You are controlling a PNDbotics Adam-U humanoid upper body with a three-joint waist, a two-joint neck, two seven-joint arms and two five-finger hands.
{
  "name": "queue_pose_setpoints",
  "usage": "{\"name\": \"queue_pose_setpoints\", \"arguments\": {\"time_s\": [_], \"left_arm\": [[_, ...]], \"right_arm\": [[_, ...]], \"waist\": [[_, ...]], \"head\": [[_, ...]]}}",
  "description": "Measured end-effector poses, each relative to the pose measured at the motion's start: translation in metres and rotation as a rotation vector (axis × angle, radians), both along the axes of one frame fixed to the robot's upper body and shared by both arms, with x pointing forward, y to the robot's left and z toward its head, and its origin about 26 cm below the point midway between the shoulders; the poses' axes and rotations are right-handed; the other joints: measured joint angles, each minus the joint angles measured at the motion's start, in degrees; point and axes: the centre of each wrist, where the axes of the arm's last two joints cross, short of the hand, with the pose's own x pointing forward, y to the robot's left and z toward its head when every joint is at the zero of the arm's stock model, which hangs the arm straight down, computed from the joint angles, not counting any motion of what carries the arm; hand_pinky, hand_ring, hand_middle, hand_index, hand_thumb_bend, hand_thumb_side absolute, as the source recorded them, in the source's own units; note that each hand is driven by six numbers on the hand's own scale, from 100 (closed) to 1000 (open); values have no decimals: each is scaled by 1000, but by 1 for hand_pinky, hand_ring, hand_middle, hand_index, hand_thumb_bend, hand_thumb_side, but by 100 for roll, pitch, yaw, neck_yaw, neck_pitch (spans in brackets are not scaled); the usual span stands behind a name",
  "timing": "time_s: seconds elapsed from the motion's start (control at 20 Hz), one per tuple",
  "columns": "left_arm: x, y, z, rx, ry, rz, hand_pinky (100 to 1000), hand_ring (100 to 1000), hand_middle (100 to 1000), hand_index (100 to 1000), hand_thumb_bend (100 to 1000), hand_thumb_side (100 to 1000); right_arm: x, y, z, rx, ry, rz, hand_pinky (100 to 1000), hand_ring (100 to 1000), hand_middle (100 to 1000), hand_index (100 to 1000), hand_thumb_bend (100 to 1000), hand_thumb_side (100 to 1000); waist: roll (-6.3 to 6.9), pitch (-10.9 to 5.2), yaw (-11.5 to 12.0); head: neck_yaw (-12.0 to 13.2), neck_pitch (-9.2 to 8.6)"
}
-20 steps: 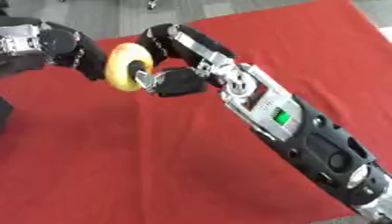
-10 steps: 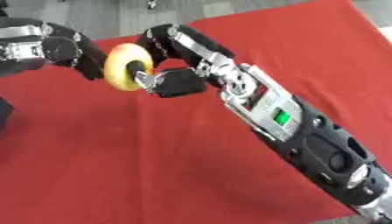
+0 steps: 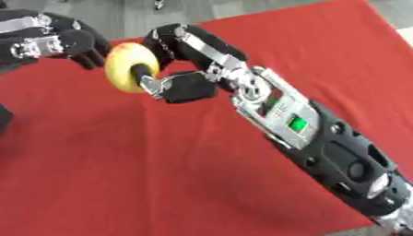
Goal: Pick up the objects with one hand, pass them to the other hand, and then place them into the box on the other side of the table.
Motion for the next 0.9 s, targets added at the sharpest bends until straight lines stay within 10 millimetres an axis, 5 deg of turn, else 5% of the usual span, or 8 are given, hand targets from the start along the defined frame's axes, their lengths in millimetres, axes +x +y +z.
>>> {"name": "queue_pose_setpoints", "arguments": {"time_s": [0.65,0.9], "left_arm": [[1,-3,-2,47,20,-61,826,778,742,810,273,1000],[1,-4,-1,61,18,-94,837,787,753,814,187,1000]], "right_arm": [[0,-1,-3,-2,5,-4,671,599,428,589,100,199],[-3,0,-1,-1,-4,5,672,600,428,589,100,204]], "waist": [[0,20,-2],[0,23,-2]], "head": [[-15,-1],[-17,-1]]}}
